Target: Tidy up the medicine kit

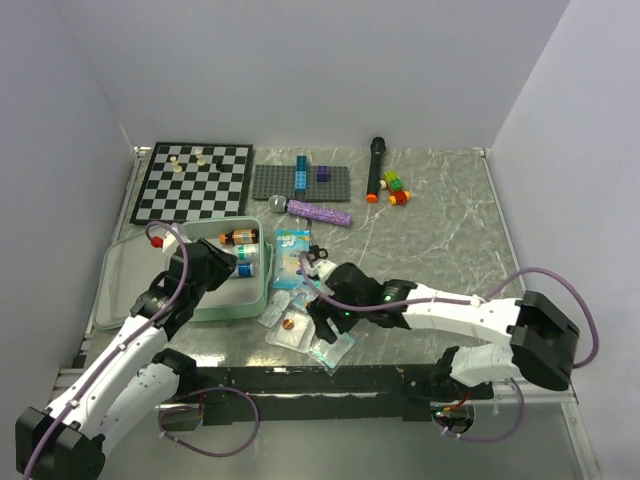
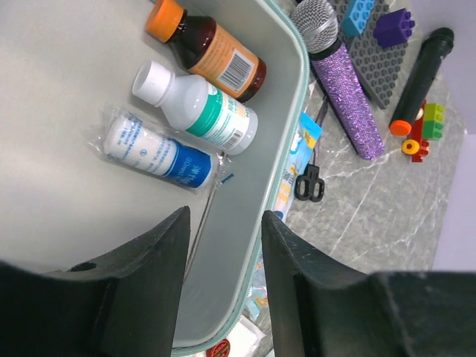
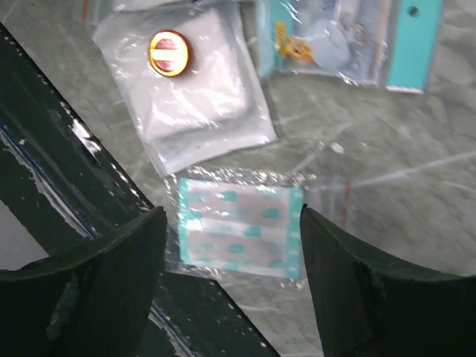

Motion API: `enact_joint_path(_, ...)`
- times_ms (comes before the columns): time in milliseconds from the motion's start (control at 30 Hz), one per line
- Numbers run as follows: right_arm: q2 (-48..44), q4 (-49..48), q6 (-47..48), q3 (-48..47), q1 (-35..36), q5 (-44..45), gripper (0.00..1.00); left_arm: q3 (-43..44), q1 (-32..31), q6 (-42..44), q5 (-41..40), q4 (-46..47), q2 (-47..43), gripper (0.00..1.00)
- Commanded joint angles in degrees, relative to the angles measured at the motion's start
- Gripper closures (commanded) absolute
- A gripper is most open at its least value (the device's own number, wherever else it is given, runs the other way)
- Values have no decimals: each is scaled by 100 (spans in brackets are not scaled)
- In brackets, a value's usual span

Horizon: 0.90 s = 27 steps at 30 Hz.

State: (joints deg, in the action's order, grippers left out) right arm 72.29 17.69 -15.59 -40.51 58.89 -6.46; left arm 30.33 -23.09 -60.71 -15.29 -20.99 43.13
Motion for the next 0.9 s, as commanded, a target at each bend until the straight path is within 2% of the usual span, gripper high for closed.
enact_joint_path(0, 766, 23, -180, -659, 166, 259, 24, -18, 15, 33, 105, 131, -130, 53)
enact_joint_path(333, 2042, -12, -523, -1398, 175, 4, 25, -325, 15, -46, 70, 43, -674, 53)
enact_joint_path(567, 2060, -117, -594, -1407, 175, 49, 30, -396, 15, -38, 114, 7, -745, 53)
enact_joint_path(700, 2455, -21, -585, -1591, 175, -57, 40, -484, 15, -55, 149, 52, -807, 53)
enact_joint_path(867, 2509, 76, -603, -1653, 175, -31, 53, -484, 15, -20, 140, -19, -850, 53)
